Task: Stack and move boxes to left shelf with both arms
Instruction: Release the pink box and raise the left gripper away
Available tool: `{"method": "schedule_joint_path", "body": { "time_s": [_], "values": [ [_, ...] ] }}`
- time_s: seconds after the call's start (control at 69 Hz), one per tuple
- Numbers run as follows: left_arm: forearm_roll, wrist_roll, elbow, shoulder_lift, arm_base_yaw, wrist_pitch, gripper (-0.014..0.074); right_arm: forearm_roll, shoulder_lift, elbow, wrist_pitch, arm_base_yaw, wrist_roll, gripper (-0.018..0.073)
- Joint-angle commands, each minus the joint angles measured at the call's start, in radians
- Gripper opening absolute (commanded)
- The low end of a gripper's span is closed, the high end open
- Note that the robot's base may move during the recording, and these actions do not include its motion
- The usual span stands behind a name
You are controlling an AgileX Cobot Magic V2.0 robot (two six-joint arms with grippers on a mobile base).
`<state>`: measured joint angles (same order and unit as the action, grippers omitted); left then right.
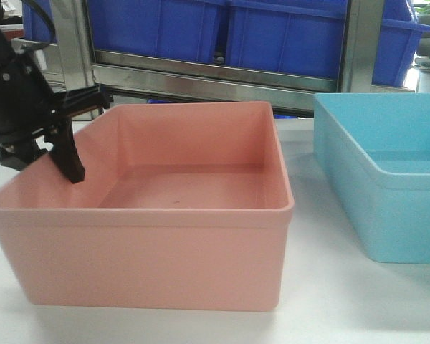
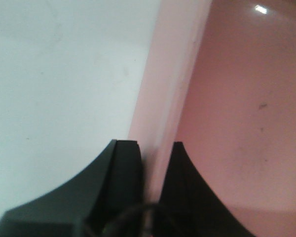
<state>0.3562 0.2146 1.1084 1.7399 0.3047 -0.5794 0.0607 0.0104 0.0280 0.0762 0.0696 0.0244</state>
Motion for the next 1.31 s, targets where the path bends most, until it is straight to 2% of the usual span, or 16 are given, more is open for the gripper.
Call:
{"method": "schedule_joint_path", "body": {
  "time_s": [0.0,0.189,0.276,0.377,0.435,0.537,0.595,0.798,1.015,1.175,1.291],
  "values": [
    [0.072,0.031,0.03,-0.028,0.009,0.039,-0.0006,0.0,0.02,-0.017,-0.09,-0.006,0.005,0.005],
    [0.074,0.031,0.029,-0.025,0.009,0.04,0.0002,0.0,0.02,-0.017,-0.09,-0.006,0.005,0.005],
    [0.074,0.031,0.029,-0.025,0.009,0.032,0.0041,0.0,0.02,-0.017,-0.09,-0.006,0.005,0.005],
    [0.074,0.003,0.031,-0.027,0.009,0.022,0.0171,0.0,0.02,-0.017,-0.09,-0.006,0.005,0.005],
    [0.074,0.002,0.037,-0.034,0.009,0.006,0.0292,0.0,0.02,-0.017,-0.09,-0.006,0.005,0.005],
    [0.072,-0.026,0.055,-0.063,0.009,-0.008,0.0445,0.0,0.02,-0.017,-0.09,-0.006,0.005,0.005],
    [0.072,-0.048,0.071,-0.085,0.009,-0.018,0.0477,0.0,0.02,-0.017,-0.09,-0.006,0.005,0.005],
    [0.04,-0.156,0.098,-0.228,0.009,-0.075,0.0479,0.0,0.02,-0.017,-0.09,-0.006,0.005,0.005],
    [-0.131,-0.156,0.045,-0.49,0.009,-0.094,0.0468,0.0,0.02,-0.017,-0.09,-0.006,0.005,0.005],
    [-0.212,-0.156,-0.067,-0.68,0.007,-0.068,0.0335,0.0,0.02,-0.017,-0.097,-0.006,0.005,0.005],
    [-0.221,-0.156,-0.166,-0.806,0.007,-0.026,0.0204,0.0,0.02,-0.017,-0.102,-0.006,0.005,0.005]
  ]
}}
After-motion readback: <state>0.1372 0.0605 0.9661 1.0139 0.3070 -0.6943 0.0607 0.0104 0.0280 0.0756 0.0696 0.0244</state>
